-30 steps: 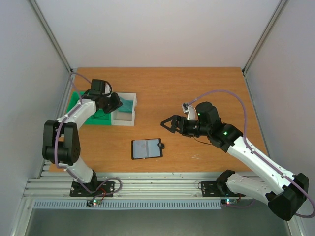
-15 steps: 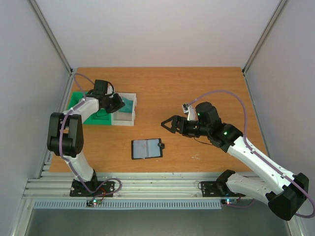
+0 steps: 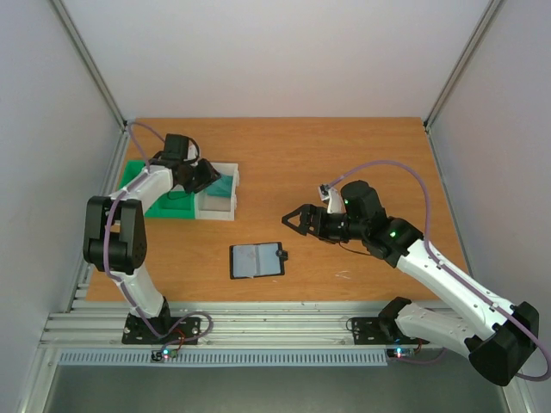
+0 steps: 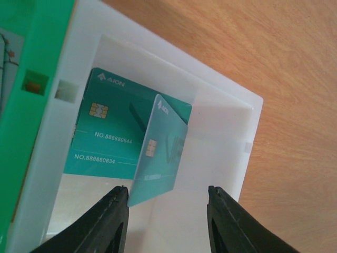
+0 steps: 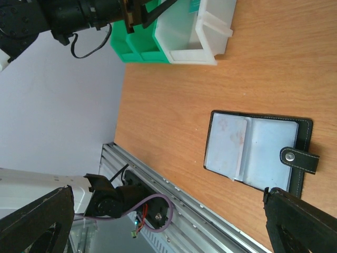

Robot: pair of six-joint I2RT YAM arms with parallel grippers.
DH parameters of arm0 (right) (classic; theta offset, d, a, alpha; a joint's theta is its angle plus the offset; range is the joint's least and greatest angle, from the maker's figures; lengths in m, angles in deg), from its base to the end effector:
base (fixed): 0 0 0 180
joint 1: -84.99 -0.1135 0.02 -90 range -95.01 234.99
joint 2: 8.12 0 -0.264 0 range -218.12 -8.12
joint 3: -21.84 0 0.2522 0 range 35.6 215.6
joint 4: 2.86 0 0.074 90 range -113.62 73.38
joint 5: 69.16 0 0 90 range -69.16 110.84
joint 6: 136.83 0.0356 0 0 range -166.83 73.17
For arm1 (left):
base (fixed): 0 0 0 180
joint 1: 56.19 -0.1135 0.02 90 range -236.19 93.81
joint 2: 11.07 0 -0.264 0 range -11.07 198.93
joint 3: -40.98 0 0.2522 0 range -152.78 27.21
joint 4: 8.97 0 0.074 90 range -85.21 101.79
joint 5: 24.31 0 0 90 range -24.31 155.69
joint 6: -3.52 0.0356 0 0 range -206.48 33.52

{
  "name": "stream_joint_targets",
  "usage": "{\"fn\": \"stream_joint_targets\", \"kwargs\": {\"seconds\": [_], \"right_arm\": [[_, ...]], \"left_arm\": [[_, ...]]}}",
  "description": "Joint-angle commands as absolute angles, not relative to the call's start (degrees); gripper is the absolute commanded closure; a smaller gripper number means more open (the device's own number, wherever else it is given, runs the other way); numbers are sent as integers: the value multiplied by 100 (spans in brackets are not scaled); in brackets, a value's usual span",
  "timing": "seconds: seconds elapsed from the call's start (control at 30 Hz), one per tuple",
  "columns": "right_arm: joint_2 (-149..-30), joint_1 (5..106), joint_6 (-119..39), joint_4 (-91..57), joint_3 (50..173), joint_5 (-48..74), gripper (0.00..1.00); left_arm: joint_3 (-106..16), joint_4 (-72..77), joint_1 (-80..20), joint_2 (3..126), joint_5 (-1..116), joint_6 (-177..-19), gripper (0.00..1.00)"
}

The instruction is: Take the credit cards out of the card holder

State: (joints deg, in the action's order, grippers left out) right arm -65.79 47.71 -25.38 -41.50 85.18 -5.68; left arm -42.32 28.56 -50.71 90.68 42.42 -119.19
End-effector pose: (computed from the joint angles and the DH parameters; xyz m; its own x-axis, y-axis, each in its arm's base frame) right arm 0.1643 0.1450 0.3039 -0.7102 -0.1294 -0.6920 -0.6235 0.5720 0.5330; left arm 0.3697 -0.0496 0.2037 -0.8605 -0.4162 -0.2938 -0.1869 0.7944 -0.5779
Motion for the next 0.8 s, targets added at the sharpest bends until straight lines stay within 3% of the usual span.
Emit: {"fn": "stream_joint_targets", "kwargs": {"seconds": [0.0, 0.47, 0.77], "right_arm": [[-6491, 4791, -2491, -4136, 8570, -583, 2], [-6376, 4793, -2187, -4268, 8292, -238, 1], [-6657, 4777, -2003, -3868, 8071, -629, 6]], "left_arm": [[-4589, 3093, -5092, 9128, 4464, -11774, 56], [-4812, 3999, -5092, 8537, 4626, -11420, 42], [-4374, 4697, -5091, 8004, 3429, -11305, 43]]}}
